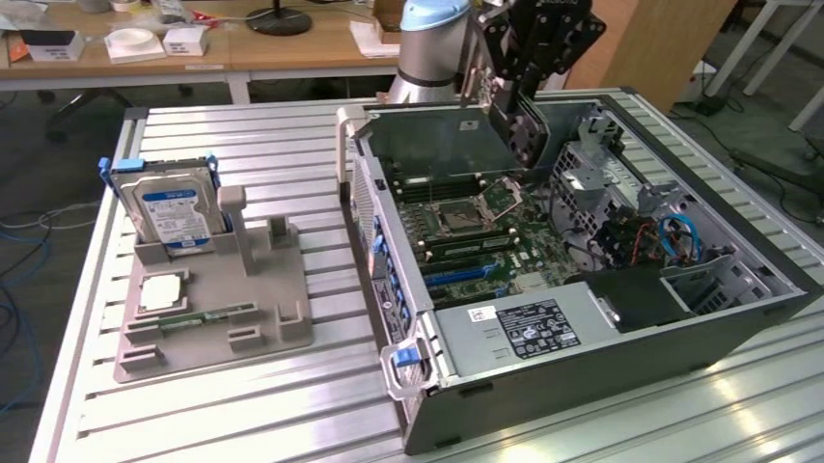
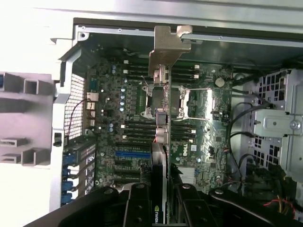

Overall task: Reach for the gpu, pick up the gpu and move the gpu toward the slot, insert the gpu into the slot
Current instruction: 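Insert the gpu into the slot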

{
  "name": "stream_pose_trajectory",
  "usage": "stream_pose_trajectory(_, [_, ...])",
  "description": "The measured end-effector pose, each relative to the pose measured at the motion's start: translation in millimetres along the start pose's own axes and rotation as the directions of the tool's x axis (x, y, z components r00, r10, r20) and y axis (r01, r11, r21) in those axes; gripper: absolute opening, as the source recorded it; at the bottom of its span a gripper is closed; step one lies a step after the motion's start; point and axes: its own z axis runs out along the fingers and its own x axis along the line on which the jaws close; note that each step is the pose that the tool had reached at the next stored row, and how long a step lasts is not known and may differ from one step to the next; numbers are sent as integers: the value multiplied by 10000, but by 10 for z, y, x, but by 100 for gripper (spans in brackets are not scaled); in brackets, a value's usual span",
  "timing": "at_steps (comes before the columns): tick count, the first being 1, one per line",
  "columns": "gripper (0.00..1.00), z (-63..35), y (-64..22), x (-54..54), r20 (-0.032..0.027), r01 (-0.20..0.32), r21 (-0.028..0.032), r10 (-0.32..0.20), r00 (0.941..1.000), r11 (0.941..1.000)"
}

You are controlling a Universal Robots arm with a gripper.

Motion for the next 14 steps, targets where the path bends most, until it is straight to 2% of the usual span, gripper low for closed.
stream_pose_trajectory(3, [26,2,0,0,-27,540,3,-540,9985,9985])
stream_pose_trajectory(7, [26,4,0,0,-59,1191,4,-1191,9929,9929])
stream_pose_trajectory(14, [26,7,-1,1,-110,2216,2,-2216,9751,9751])
